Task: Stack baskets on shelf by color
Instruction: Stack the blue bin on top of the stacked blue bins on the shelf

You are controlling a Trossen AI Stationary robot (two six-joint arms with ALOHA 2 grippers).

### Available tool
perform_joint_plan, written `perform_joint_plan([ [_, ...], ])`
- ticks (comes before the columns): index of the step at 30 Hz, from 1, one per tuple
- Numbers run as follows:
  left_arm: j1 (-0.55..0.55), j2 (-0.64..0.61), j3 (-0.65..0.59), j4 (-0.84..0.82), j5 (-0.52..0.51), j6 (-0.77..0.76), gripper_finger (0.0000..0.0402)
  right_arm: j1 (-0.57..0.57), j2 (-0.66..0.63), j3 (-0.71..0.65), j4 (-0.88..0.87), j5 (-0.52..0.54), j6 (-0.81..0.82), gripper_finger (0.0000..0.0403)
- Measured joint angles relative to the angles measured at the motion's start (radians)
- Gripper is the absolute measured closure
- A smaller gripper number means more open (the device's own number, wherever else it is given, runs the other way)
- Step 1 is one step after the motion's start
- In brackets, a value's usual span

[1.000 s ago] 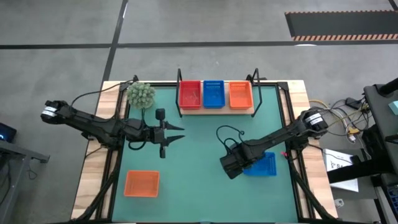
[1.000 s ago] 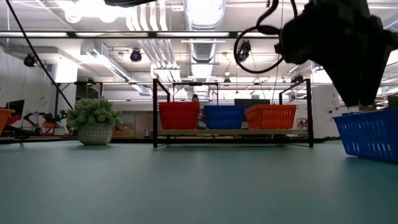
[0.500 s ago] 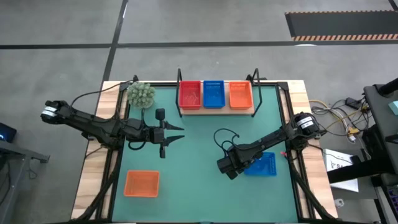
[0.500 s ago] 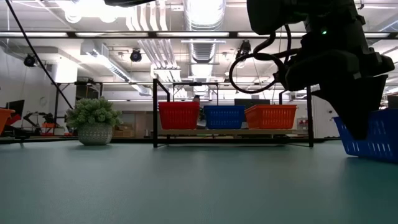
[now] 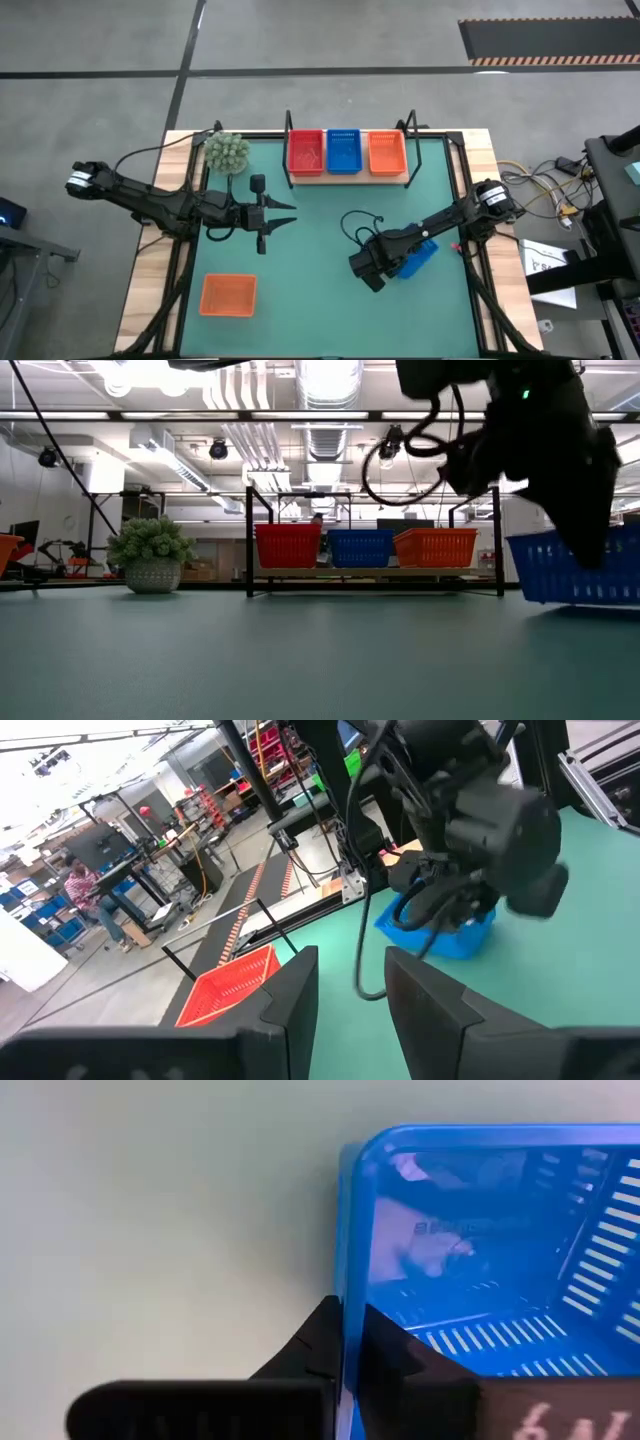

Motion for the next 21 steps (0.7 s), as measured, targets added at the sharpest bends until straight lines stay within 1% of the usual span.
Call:
perform_joint_plan([
  [3, 0.0, 0.0, 0.0, 0.002, 0.0, 0.0, 0.03, 0.004, -0.015, 0.046, 0.003, -0.025, -0.194, 0.0394],
  [6, 0.0, 0.0, 0.0, 0.003, 0.0, 0.0, 0.03, 0.025, -0.026, 0.102, 0.002, -0.008, -0.432, 0.0394],
  [9, 0.0, 0.0, 0.0, 0.002, 0.0, 0.0, 0.03, 0.048, -0.028, 0.171, -0.007, 0.085, -0.676, 0.0394],
  [10, 0.0, 0.0, 0.0, 0.002, 0.0, 0.0, 0.03, 0.055, -0.028, 0.193, -0.011, 0.126, -0.76, 0.0394],
  [12, 0.0, 0.0, 0.0, 0.002, 0.0, 0.0, 0.03, 0.065, -0.028, 0.234, -0.019, 0.234, -0.871, 0.0394],
  [14, 0.0, 0.0, 0.0, 0.002, 0.0, 0.0, 0.03, 0.064, -0.028, 0.272, -0.035, 0.329, -0.93, 0.0394],
  [15, 0.0, 0.0, 0.0, 0.002, 0.0, 0.0, 0.03, 0.055, -0.028, 0.292, -0.055, 0.36, -0.947, 0.0394],
  [17, 0.0, 0.0, 0.0, 0.001, 0.0, 0.0, 0.03, 0.023, -0.028, 0.338, -0.097, 0.395, -0.962, 0.0394],
  [21, 0.0, 0.0, 0.0, -0.001, 0.0, 0.0, 0.03, -0.071, -0.028, 0.431, -0.165, 0.431, -0.99, 0.0394],
])
